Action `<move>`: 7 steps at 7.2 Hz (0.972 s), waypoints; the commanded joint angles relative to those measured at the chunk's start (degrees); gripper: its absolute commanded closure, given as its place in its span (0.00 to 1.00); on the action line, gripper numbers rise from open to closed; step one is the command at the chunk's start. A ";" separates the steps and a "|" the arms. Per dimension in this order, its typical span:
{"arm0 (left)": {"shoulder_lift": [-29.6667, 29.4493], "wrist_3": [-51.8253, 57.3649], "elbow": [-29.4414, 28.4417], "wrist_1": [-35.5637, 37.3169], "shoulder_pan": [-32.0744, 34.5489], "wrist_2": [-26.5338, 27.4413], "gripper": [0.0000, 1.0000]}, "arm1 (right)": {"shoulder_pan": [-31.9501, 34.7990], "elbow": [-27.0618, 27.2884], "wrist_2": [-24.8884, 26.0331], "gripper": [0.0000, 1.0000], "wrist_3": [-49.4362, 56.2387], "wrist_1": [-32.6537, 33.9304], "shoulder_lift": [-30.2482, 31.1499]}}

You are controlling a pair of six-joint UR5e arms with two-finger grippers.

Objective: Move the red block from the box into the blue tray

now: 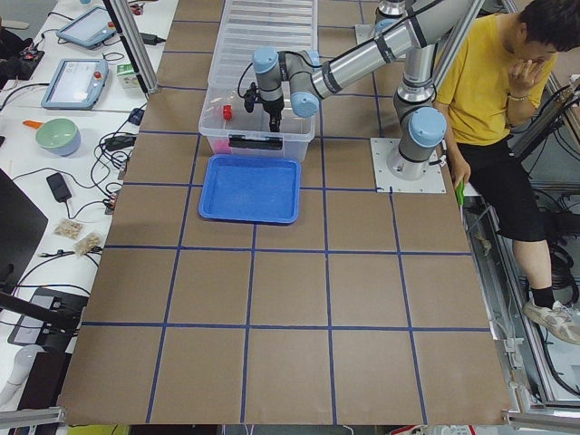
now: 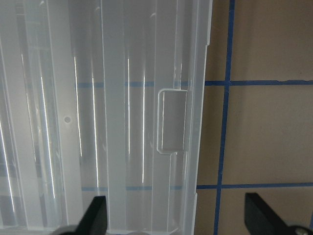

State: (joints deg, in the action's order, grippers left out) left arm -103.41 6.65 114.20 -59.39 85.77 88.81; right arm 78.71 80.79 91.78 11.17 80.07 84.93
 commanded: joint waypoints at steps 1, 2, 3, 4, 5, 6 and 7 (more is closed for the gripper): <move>-0.56 -0.41 0.24 0.24 -0.95 -0.13 0.00 | 0.39 0.07 -0.46 0.00 -0.88 0.09 0.32; -1.09 -0.85 0.50 0.24 -0.87 -0.39 0.00 | 0.92 0.24 -0.46 0.00 -2.10 0.17 0.06; -1.87 -0.77 0.50 0.59 -0.86 -0.40 0.00 | 1.18 0.16 -0.55 0.00 -3.51 0.00 0.15; -2.84 -0.76 0.50 1.38 -0.86 -0.40 0.00 | 2.23 0.33 -0.46 0.00 -3.70 -0.18 0.06; -3.54 -0.94 0.50 2.17 -0.86 -0.14 0.00 | 3.11 0.33 -0.55 0.00 -4.05 0.26 -0.20; -3.64 -0.94 1.02 2.17 -0.86 0.04 0.00 | 3.90 0.60 -0.37 0.00 -5.70 0.35 -0.29; -3.55 -0.94 1.90 2.17 -0.95 0.04 0.00 | 3.91 0.95 -0.28 0.00 -5.72 0.35 -0.20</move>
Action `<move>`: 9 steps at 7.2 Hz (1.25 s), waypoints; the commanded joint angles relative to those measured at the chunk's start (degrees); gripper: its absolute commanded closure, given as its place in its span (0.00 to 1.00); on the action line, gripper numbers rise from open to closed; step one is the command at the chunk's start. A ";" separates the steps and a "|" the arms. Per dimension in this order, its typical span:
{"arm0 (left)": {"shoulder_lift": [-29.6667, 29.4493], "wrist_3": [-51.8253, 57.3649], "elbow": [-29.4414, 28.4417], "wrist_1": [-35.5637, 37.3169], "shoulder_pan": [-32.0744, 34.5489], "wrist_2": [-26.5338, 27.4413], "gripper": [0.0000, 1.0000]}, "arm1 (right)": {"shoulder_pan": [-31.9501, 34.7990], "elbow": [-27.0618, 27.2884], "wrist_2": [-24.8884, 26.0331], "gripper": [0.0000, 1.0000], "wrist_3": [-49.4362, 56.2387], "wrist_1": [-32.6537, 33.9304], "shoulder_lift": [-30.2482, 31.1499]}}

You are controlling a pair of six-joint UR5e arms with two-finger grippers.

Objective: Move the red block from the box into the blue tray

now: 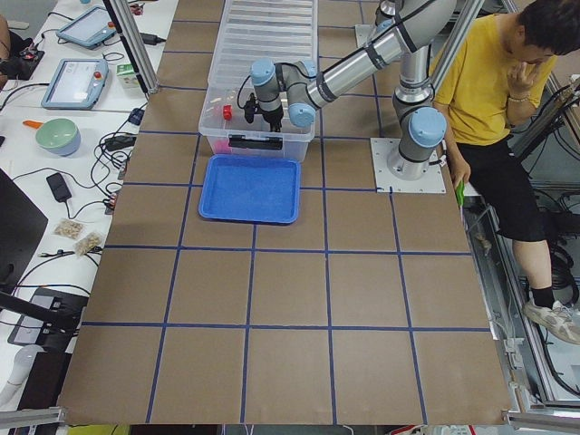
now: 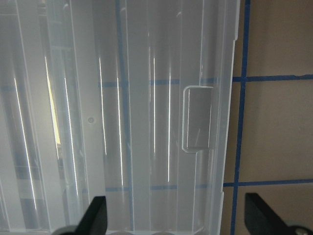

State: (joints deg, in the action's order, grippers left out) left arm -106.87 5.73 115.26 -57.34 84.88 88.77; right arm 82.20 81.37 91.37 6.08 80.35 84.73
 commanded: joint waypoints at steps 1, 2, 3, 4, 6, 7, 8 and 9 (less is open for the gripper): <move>-0.18 -0.02 1.11 0.12 -0.06 0.09 0.00 | 0.42 0.36 0.03 0.00 -0.54 0.07 -0.01; -0.27 -0.20 1.11 0.21 -0.06 0.09 0.09 | 0.59 0.45 -0.14 0.00 -2.02 -0.01 0.08; -0.79 -1.15 1.02 0.21 -0.15 0.17 0.40 | 1.72 0.54 0.12 0.00 -4.82 0.07 0.17; -1.15 -3.08 0.59 0.21 -0.15 0.09 0.63 | 2.95 0.63 0.21 0.00 -4.76 0.07 0.00; -1.15 -3.63 0.32 0.21 -0.15 0.09 0.99 | 3.05 0.72 0.38 0.00 -3.62 0.07 -0.18; -0.63 -3.54 0.23 0.21 -0.15 0.17 1.00 | 3.05 0.72 0.56 0.00 -3.62 0.07 -0.18; 0.60 -3.54 -0.90 -0.48 -0.06 0.44 1.00 | 3.05 0.72 0.47 0.00 -3.70 0.07 -0.18; 1.56 -3.54 -3.52 -3.88 0.03 0.52 1.00 | 3.05 0.80 0.47 0.00 -3.79 -0.01 -0.10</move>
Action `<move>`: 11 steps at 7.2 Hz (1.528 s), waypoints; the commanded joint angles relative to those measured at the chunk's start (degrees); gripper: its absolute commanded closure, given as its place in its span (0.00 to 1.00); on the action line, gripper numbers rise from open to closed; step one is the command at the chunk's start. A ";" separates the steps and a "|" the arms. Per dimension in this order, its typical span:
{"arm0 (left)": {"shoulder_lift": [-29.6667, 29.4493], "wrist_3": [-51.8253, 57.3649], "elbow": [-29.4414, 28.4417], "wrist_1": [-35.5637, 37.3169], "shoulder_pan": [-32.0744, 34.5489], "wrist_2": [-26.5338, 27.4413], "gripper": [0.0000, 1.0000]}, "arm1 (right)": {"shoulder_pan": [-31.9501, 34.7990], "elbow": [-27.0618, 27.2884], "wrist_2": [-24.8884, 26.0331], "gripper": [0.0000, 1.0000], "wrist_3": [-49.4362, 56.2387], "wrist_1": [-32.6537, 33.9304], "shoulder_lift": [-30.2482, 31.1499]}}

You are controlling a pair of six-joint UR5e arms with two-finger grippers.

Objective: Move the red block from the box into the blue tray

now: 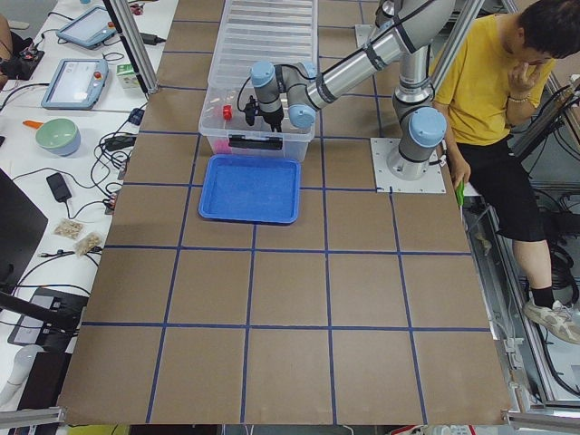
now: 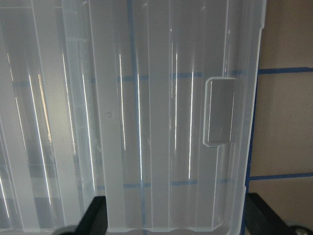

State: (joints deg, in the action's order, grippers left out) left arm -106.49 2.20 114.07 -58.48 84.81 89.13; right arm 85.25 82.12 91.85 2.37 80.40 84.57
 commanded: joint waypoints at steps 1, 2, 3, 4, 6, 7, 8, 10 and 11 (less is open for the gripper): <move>2.85 -0.01 -6.54 -9.39 0.10 0.16 1.00 | 0.01 0.06 0.17 0.00 -0.08 0.02 -0.02; 4.70 -0.01 -11.98 -17.21 0.18 0.16 1.00 | 0.01 0.06 -0.01 0.00 -0.17 -0.07 0.07; 6.02 0.08 -16.47 -23.37 0.18 0.16 1.00 | 0.01 0.06 -0.01 0.00 -0.08 0.02 -0.02; 7.25 1.04 -19.65 -26.39 0.01 0.25 1.00 | 0.01 -0.02 -0.01 0.00 -0.17 0.02 -0.02; 8.58 3.75 -21.26 -26.34 -3.66 5.06 1.00 | -0.52 -0.03 0.34 0.00 0.09 0.37 -0.11; 8.58 9.95 -20.82 -25.64 -7.69 5.17 1.00 | -2.17 -0.03 0.26 0.00 0.18 0.37 -0.11; 7.89 16.63 -21.34 -25.11 -14.25 4.91 1.00 | -4.45 -0.03 0.34 0.00 1.05 0.37 -0.11; 4.91 30.08 -20.65 -24.24 -26.13 -0.06 1.00 | -8.76 -0.03 0.43 0.00 6.48 0.28 -1.07; 1.67 34.58 -19.86 -20.66 -27.66 -1.93 1.00 | -10.70 0.06 0.34 0.00 6.94 0.28 -1.25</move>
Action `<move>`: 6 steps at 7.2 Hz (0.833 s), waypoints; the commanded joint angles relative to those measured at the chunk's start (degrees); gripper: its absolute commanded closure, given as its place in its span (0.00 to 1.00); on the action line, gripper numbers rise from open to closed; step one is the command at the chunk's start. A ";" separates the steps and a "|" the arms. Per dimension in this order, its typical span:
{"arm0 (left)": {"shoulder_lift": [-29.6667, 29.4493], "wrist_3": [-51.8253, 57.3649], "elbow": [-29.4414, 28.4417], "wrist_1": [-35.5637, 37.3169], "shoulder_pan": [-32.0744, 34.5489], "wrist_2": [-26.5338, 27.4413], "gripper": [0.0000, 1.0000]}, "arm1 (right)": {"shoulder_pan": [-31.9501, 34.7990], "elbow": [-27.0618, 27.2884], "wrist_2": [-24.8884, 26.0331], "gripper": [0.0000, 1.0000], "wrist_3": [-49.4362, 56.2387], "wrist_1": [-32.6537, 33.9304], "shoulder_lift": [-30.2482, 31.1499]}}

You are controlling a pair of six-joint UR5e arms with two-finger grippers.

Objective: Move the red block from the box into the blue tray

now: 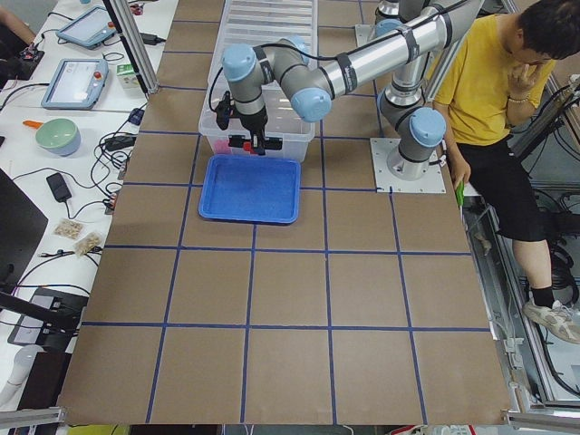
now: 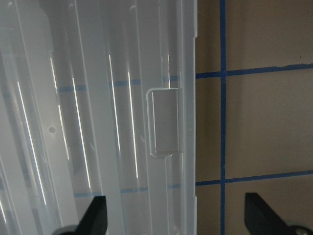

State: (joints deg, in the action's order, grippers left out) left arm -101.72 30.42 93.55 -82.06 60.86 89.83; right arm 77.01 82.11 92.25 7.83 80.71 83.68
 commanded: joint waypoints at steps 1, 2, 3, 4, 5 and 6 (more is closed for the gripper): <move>-6.44 7.53 2.50 7.22 -3.99 -3.68 1.00 | -4.39 0.07 0.03 0.00 1.75 -0.03 -2.97; -8.56 7.55 5.30 13.01 -3.99 -3.61 1.00 | -6.15 0.07 -0.14 0.00 2.54 0.06 -4.56; -11.28 7.28 8.03 18.98 -3.91 -3.60 1.00 | -6.69 0.07 -0.05 0.00 3.42 0.32 -5.71; -12.35 7.46 9.10 23.57 -3.73 -3.78 1.00 | -7.31 0.07 0.12 0.00 6.12 2.50 -7.03; -13.14 7.11 9.28 23.96 -3.56 -3.61 0.86 | -7.83 0.07 0.12 0.00 7.45 3.39 -8.17; -13.15 7.02 9.28 23.97 -3.47 -3.34 0.23 | -7.84 0.07 0.12 0.00 7.73 3.40 -8.88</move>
State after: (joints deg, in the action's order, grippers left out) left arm -114.37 37.60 102.53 -58.99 57.26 86.25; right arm 69.45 82.18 92.35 14.60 83.58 75.89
